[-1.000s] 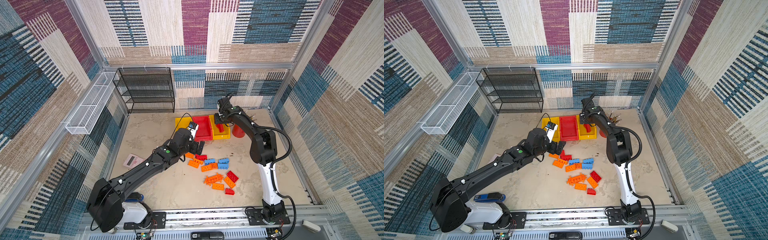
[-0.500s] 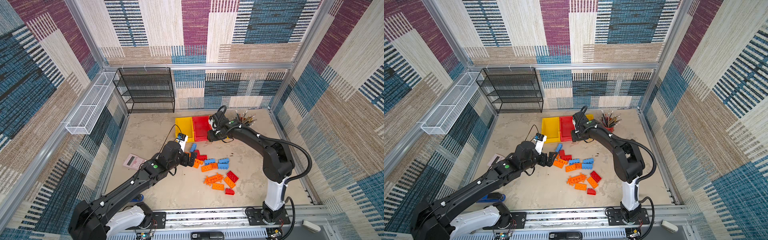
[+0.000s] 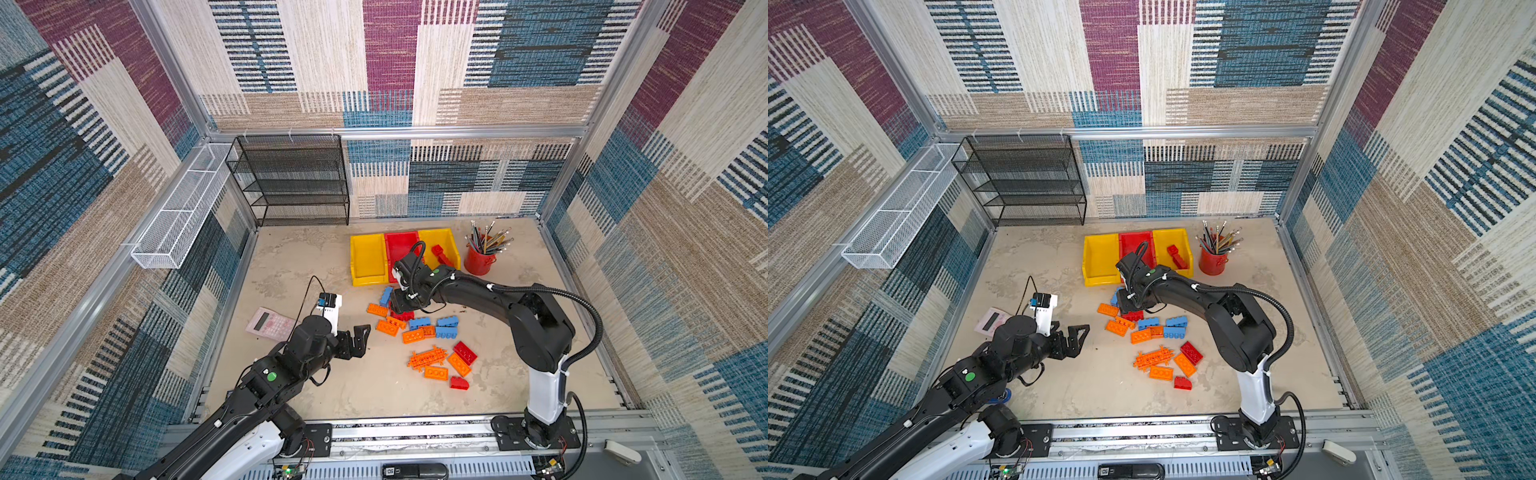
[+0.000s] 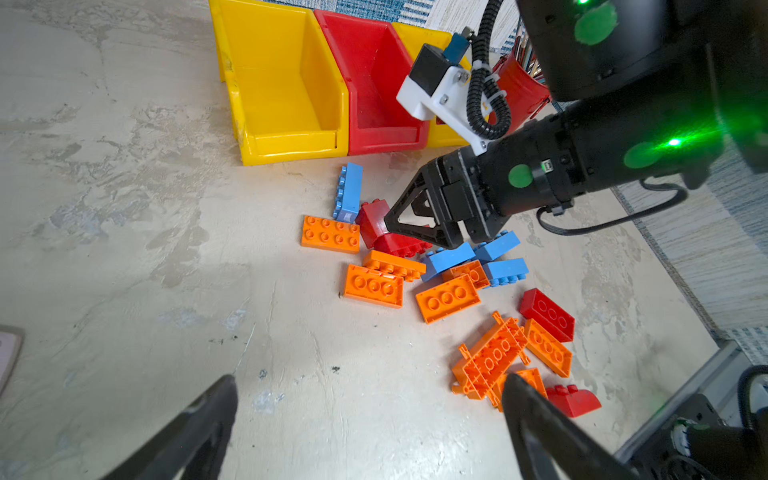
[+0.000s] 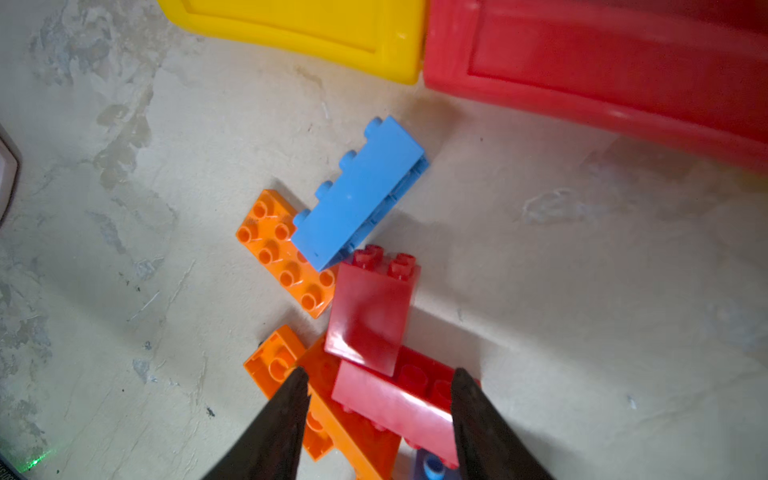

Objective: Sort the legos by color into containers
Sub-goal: 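Return the right gripper to the pile and grasp another red brick, then carry the red brick into the yellow bin and release it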

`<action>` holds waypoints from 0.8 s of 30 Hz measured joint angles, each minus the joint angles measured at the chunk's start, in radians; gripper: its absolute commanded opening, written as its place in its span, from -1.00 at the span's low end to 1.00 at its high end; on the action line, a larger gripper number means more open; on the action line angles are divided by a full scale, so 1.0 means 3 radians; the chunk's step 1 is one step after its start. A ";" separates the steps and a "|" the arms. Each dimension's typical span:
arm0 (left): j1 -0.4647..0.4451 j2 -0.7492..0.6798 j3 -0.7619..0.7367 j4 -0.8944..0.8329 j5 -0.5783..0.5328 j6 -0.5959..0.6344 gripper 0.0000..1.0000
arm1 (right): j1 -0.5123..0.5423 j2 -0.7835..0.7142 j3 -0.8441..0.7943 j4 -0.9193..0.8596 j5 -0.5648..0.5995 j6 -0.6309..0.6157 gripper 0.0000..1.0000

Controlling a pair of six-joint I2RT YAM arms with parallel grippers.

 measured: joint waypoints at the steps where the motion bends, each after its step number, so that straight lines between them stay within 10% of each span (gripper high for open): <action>1: 0.0000 -0.0013 0.0000 -0.0022 0.0000 -0.0005 1.00 | 0.0015 0.0029 0.0022 0.0001 0.0000 0.0010 0.15; 24: 0.0000 0.0305 0.0135 0.0022 -0.0023 0.0191 1.00 | -0.0001 0.0168 0.0416 -0.0340 0.0394 0.0058 -0.48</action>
